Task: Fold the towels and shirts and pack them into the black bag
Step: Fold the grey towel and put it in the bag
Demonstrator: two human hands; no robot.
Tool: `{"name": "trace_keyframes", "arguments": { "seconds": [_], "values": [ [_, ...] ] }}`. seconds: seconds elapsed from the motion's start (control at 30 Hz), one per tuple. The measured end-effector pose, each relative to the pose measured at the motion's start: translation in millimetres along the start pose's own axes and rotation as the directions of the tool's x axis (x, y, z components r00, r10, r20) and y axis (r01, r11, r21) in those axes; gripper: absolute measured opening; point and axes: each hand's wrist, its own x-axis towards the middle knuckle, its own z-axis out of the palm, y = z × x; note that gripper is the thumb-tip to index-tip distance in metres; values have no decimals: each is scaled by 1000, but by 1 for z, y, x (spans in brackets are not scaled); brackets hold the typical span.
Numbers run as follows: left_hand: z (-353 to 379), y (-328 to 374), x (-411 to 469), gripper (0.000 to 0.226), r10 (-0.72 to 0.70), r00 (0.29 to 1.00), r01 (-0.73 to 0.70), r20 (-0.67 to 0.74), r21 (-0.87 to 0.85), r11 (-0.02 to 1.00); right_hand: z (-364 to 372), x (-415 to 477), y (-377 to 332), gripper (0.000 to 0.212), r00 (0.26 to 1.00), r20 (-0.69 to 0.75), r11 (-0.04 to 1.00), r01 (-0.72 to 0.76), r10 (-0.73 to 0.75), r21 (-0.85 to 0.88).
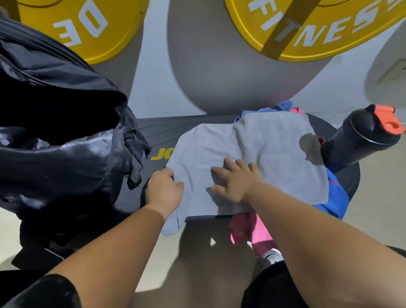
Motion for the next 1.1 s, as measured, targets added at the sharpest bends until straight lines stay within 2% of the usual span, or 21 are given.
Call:
{"name": "trace_keyframes", "arguments": {
  "seconds": [0.1,0.17,0.2,0.27,0.37,0.47,0.53,0.6,0.67,0.77,0.83,0.9,0.97,1.03,1.1],
  "values": [
    [6,0,2,13,63,994,-71,85,85,994,-6,3,-11,55,990,-130,994,73,-62,79],
    [13,0,-1,49,168,973,-192,160,147,970,-12,10,-21,50,974,-198,974,143,-107,177],
    [15,2,-4,60,213,961,-241,178,155,958,-14,15,-26,49,967,-223,951,176,-120,254],
    [20,5,-9,63,294,934,-338,201,245,909,-18,25,-33,45,961,-239,887,227,-138,403],
    [26,3,-18,54,367,901,-434,233,432,791,-18,35,-38,45,953,-200,838,296,-227,459],
    [31,-10,-22,57,473,854,-519,216,407,752,-14,40,-36,40,976,-59,897,215,-208,386],
    [34,-20,-22,52,533,831,-552,158,340,761,-10,44,-30,38,983,47,942,154,-176,297],
    [32,-23,-25,44,505,859,-510,84,233,828,-11,45,-26,29,984,75,944,132,-161,302],
    [22,-20,-28,38,379,922,-386,80,122,914,-12,46,-21,20,992,21,922,107,-124,371],
    [15,-20,-28,24,190,975,-197,112,57,979,-11,42,-19,43,991,-72,866,135,-115,482],
    [12,-21,-29,14,131,982,-142,134,77,987,-13,37,-22,48,977,-64,882,212,-204,422],
    [11,-22,-31,13,122,979,-144,162,132,981,-16,33,-28,44,956,56,941,272,-288,200],
    [12,-23,-33,14,134,976,-166,173,181,969,-18,29,-31,46,954,109,960,274,-278,51],
    [12,-25,-35,15,163,971,-196,172,199,960,-17,30,-32,51,965,45,966,256,-257,24],
    [12,-27,-37,16,180,973,-203,147,163,965,-15,31,-29,50,973,-51,962,231,-226,144]
  ]
}}
